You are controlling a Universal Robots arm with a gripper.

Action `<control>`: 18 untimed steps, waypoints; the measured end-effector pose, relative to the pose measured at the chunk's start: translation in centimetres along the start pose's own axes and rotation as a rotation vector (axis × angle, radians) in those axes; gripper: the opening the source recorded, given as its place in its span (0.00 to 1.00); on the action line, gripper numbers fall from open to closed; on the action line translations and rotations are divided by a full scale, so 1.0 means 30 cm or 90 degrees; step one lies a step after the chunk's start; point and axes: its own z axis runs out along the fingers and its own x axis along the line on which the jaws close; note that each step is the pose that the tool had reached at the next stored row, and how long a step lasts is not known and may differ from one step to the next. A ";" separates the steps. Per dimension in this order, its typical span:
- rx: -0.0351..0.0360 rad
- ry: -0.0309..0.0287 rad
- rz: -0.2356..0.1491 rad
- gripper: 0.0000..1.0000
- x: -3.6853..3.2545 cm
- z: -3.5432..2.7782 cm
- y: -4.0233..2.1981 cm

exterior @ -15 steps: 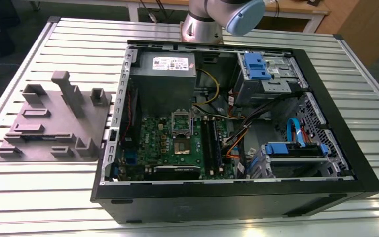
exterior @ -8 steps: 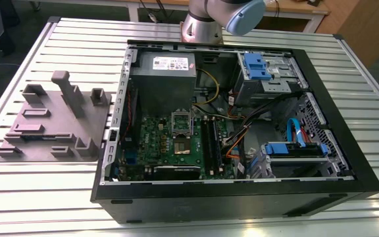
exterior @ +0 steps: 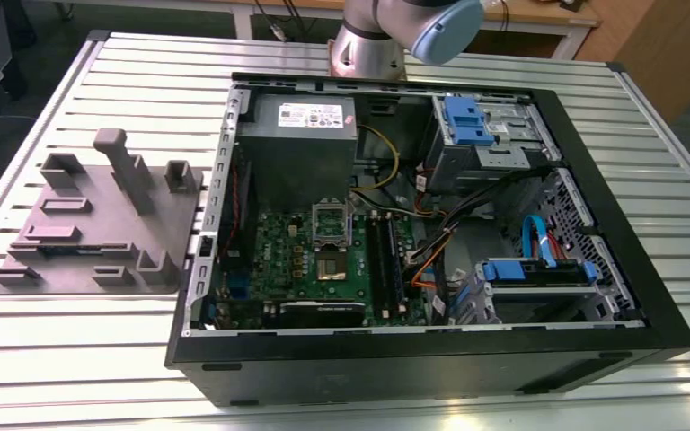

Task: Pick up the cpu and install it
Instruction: 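Pick up the cpu and move it towards the insertion slot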

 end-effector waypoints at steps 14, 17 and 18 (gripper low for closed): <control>0.0000 0.0000 0.000 0.47 -0.041 -0.001 0.000; 0.0000 0.0000 0.000 0.47 -0.078 -0.001 0.000; 0.0000 0.0000 0.000 0.47 -0.078 -0.001 0.000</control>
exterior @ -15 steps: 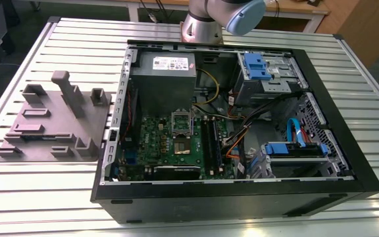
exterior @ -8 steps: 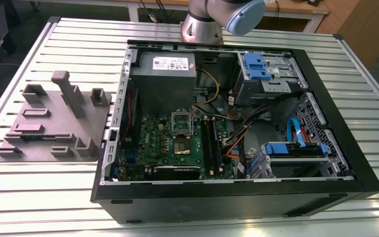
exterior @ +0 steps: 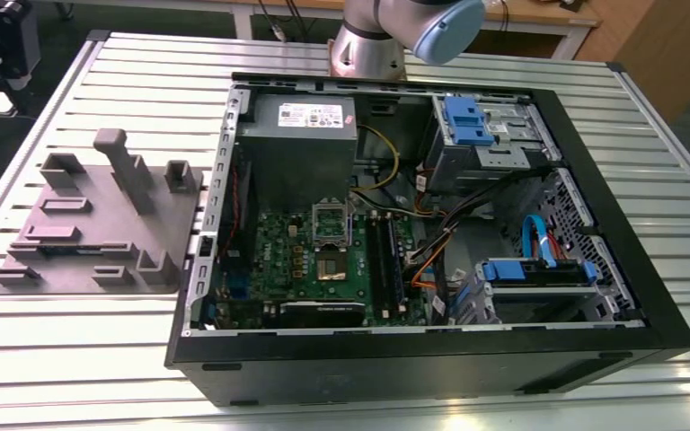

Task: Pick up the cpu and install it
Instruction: 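Pick up the cpu and move it towards the insertion slot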

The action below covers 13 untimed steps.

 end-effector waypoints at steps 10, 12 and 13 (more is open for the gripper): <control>0.0000 0.0000 0.000 0.47 -0.024 0.000 0.000; 0.0000 0.0000 0.000 0.47 -0.025 0.000 0.000; 0.0000 0.0000 0.000 0.47 -0.025 0.000 0.000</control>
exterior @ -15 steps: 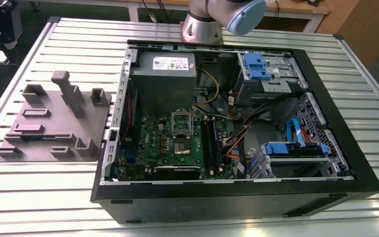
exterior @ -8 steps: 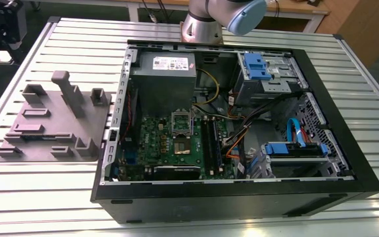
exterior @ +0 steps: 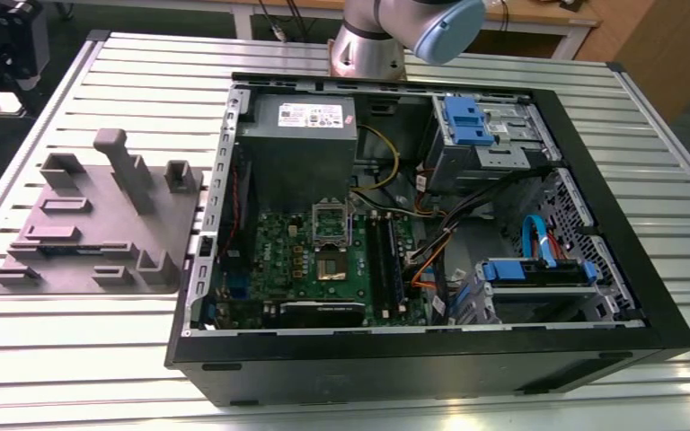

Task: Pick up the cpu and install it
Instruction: 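Pick up the cpu and move it towards the insertion slot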

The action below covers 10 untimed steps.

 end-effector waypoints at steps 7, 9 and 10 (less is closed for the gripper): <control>0.0000 0.0000 0.000 0.47 -0.063 0.000 0.000; 0.0000 0.0000 0.000 0.47 -0.064 -0.001 0.000; 0.0000 0.0000 0.000 0.47 -0.064 -0.001 0.000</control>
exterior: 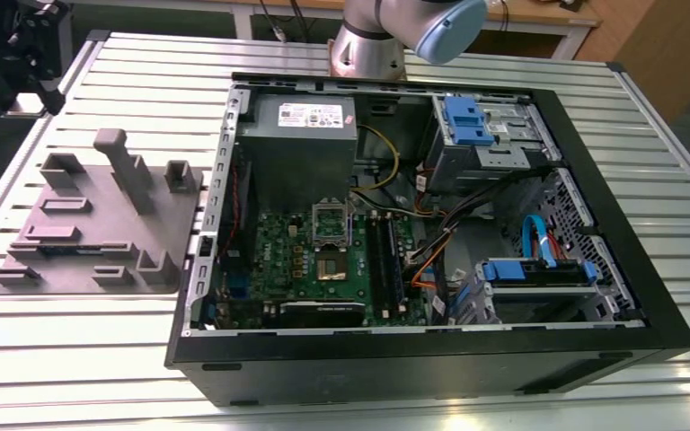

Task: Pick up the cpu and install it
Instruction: 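Pick up the cpu and move it towards the insertion slot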

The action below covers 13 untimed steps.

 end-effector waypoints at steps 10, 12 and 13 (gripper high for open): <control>0.0000 0.0000 0.000 0.47 -0.017 0.000 0.000; 0.0000 0.0000 0.000 0.47 -0.018 0.000 0.000; 0.0001 0.0001 0.000 0.47 -0.019 0.000 0.000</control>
